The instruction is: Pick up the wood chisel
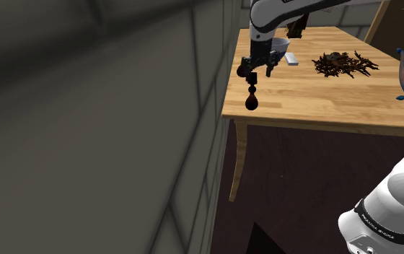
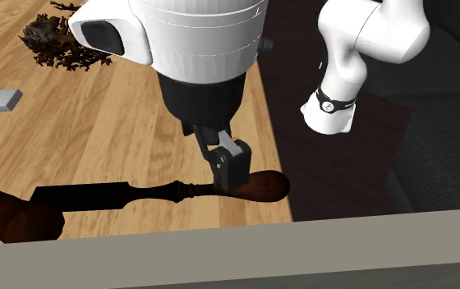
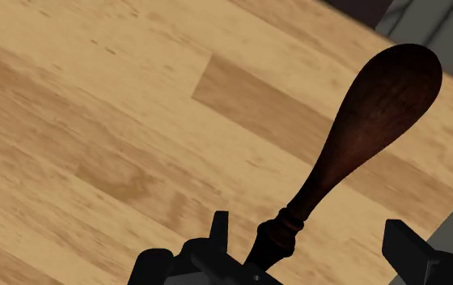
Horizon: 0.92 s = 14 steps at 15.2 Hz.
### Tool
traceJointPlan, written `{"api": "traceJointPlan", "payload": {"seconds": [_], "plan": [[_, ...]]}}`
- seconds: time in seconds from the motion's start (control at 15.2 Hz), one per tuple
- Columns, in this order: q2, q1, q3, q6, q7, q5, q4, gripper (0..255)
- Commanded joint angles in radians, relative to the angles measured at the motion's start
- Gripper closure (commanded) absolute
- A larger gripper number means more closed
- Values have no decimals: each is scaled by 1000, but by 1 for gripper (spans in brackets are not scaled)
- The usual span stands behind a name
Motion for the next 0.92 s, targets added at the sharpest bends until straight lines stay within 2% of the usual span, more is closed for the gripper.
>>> {"api": "traceJointPlan", "payload": {"seconds": [0.0, 0.2, 0.66, 0.86], "plan": [[77, -7, -4, 4, 24, -18, 61, 0], [189, -16, -18, 1, 50, -40, 160, 0], [207, -17, -19, 89, 60, -45, 89, 0], [209, -17, -19, 96, 61, -45, 84, 0]]}}
